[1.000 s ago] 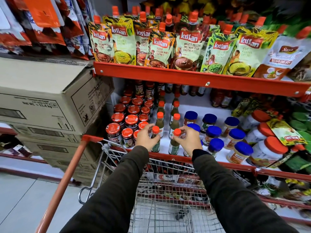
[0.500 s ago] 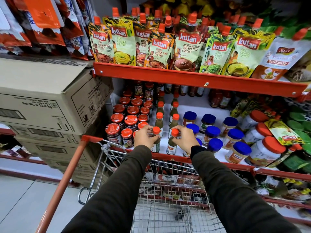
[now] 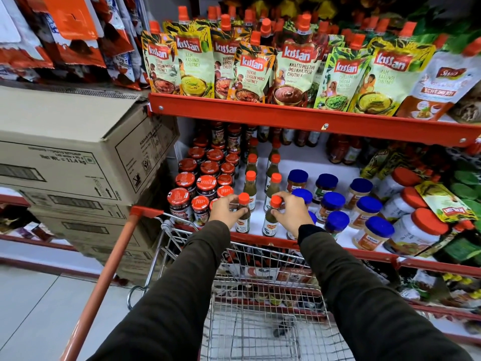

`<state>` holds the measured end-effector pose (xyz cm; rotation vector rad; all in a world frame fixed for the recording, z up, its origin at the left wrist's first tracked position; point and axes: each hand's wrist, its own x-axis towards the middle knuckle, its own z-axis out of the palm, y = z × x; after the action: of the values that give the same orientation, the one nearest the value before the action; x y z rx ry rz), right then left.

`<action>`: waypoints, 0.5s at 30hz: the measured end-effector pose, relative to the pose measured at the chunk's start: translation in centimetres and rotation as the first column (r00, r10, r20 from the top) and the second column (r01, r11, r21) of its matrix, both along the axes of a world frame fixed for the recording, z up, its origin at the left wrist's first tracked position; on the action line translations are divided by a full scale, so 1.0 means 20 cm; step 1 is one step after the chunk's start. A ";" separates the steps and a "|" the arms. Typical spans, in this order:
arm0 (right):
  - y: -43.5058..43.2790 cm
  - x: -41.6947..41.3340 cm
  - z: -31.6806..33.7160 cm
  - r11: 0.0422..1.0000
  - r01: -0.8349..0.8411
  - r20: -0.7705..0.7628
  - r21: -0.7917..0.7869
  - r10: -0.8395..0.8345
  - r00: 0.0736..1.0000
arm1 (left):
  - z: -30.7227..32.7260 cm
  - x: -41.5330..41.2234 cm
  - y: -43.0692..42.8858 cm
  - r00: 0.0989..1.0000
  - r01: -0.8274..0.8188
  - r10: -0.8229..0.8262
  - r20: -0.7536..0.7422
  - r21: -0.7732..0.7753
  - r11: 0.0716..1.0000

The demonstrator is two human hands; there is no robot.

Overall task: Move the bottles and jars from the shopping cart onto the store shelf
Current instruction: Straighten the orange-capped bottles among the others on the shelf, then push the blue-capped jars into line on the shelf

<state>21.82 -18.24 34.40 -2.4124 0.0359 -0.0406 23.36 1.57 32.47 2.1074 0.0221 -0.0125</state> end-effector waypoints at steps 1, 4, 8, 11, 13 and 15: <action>0.00 0.00 0.00 1.000 -0.003 -0.007 -0.004 0.003 1.000 | 0.00 0.00 0.00 1.000 -0.008 0.008 -0.004 -0.011 1.000; 0.00 0.00 0.00 1.000 -0.001 -0.012 -0.011 0.001 1.000 | 0.00 -0.01 -0.03 0.999 -0.050 0.050 0.000 -0.010 0.999; 0.00 0.00 0.00 1.000 0.006 -0.012 0.004 -0.006 1.000 | -0.01 -0.01 -0.05 0.994 -0.103 0.103 0.024 0.009 0.995; 0.00 -0.01 0.01 0.999 -0.010 0.000 -0.031 0.010 1.000 | -0.02 -0.01 -0.06 0.991 -0.121 0.119 0.052 0.028 0.992; 0.01 -0.01 0.01 0.999 -0.015 0.008 -0.052 0.015 1.000 | -0.03 -0.02 -0.07 0.991 -0.123 0.122 0.055 0.030 0.992; 0.01 -0.02 0.01 0.998 -0.028 0.014 -0.060 0.029 0.999 | -0.04 -0.03 -0.08 0.992 -0.120 0.118 0.054 0.029 0.992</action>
<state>21.33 -18.11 34.67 -2.4716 -0.0072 -0.0469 22.78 -0.05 31.57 2.1348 0.1173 0.1146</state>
